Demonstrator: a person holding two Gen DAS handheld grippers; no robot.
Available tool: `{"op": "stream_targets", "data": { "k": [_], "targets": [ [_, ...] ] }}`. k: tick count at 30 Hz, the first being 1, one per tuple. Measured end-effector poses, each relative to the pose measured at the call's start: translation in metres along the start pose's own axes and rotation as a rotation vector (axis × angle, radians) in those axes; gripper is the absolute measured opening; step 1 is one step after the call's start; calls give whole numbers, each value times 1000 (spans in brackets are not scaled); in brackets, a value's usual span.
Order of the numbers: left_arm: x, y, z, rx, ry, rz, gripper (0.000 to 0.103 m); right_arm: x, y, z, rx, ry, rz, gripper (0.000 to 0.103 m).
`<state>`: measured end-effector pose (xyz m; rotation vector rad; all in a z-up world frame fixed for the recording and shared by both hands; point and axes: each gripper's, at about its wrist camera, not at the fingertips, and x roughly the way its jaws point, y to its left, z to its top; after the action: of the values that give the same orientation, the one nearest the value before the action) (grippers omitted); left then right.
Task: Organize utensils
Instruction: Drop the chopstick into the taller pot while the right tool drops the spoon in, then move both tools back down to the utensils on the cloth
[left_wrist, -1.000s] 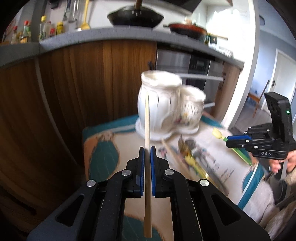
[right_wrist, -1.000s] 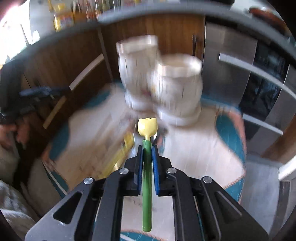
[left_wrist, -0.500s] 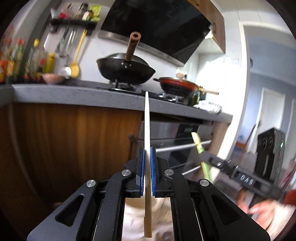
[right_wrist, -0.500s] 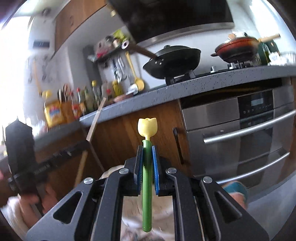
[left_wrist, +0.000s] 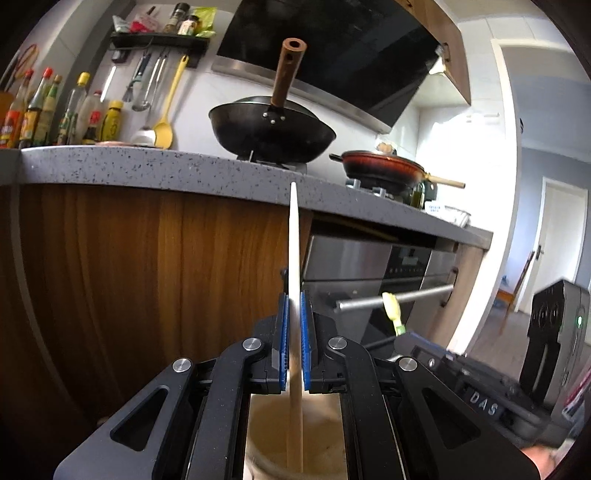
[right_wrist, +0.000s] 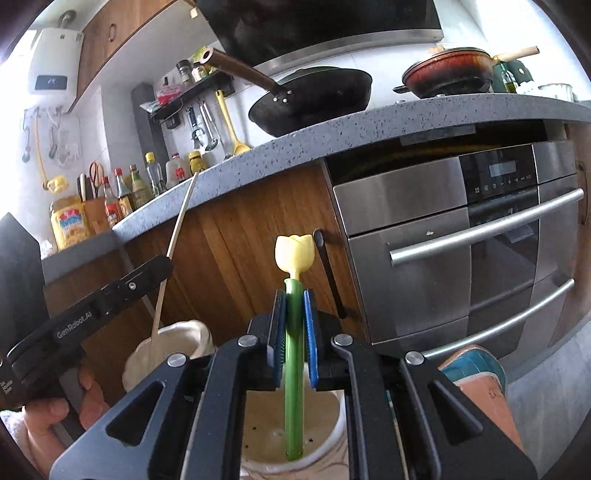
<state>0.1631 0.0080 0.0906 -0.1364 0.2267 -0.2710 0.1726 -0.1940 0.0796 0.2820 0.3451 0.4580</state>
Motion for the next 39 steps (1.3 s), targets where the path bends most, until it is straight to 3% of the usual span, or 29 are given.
{"op": "stream_targets", "data": {
  "k": [8, 16, 20, 26, 32, 33, 34, 35, 36, 39],
  "targets": [
    [-26, 5, -24, -16, 114, 9, 7, -18, 6, -17, -79, 13, -20, 10],
    [-36, 1, -27, 4, 119, 36, 7, -24, 6, -26, -89, 60, -13, 10],
    [-40, -1, -23, 5, 108, 51, 25, -23, 4, -30, -82, 77, -11, 10],
    [-46, 0, -18, 4, 107, 78, 35, -20, 4, -34, -95, 87, -13, 11],
    [-58, 4, -20, 4, 123, 116, 41, -26, 3, -33, -93, 71, -18, 32],
    [-60, 5, -20, 4, 126, 120, 42, -29, 3, -32, -92, 63, -22, 43],
    [-63, 6, -21, 4, 132, 125, 47, -31, 2, -31, -91, 55, -24, 54],
    [-67, 7, -23, 1, 138, 134, 56, -34, 2, -30, -90, 47, -26, 57],
    [-70, 8, -24, -2, 140, 141, 59, -38, 2, -29, -88, 40, -24, 63],
    [-81, 11, -28, -17, 150, 167, 78, -53, 4, -27, -92, 16, -24, 86]
  ]
}}
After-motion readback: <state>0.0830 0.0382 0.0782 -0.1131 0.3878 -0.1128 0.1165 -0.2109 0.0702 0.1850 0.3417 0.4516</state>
